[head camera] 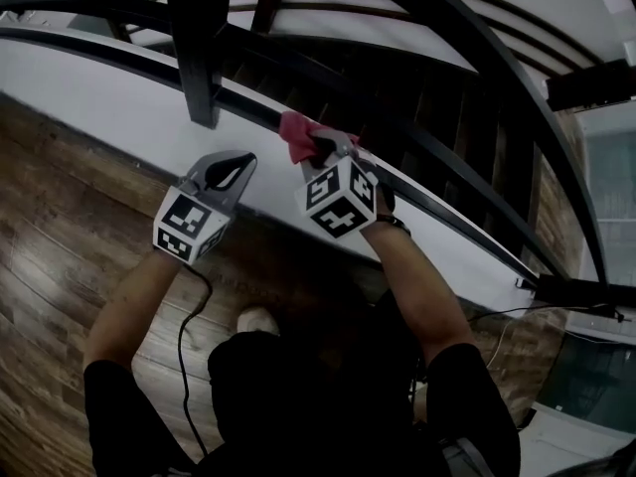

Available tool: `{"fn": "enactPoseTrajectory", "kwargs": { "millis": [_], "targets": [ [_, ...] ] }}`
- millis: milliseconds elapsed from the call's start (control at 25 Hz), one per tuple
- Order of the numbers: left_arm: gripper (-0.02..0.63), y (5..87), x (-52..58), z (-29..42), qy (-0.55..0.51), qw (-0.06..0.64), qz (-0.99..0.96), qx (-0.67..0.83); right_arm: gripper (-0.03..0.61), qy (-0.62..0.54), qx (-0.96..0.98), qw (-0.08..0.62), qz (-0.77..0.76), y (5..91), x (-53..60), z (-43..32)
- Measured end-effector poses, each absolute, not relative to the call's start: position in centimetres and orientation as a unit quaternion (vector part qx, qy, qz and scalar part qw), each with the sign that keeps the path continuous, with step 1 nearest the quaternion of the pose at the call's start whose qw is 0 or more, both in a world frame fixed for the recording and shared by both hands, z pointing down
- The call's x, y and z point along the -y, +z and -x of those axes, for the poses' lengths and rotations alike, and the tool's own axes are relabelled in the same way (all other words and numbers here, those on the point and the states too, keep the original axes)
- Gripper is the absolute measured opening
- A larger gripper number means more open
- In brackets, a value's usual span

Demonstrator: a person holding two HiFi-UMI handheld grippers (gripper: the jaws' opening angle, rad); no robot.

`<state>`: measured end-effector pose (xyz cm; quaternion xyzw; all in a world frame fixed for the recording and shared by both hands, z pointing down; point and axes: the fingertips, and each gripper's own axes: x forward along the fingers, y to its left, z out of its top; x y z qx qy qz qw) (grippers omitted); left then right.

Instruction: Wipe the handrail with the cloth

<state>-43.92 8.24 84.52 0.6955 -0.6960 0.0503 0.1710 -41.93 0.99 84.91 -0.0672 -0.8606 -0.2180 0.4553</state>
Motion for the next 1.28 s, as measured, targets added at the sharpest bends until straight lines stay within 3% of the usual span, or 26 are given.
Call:
{"fn": "enactPoseTrajectory", "kwargs": {
  "millis": [1280],
  "targets": [
    [0.0,85.7,-15.6,49.3,0.01,0.186,-0.619,0.763,0.043,-0.22,0.872,0.427,0.092,84.7,-6.9,52.9]
  ]
}}
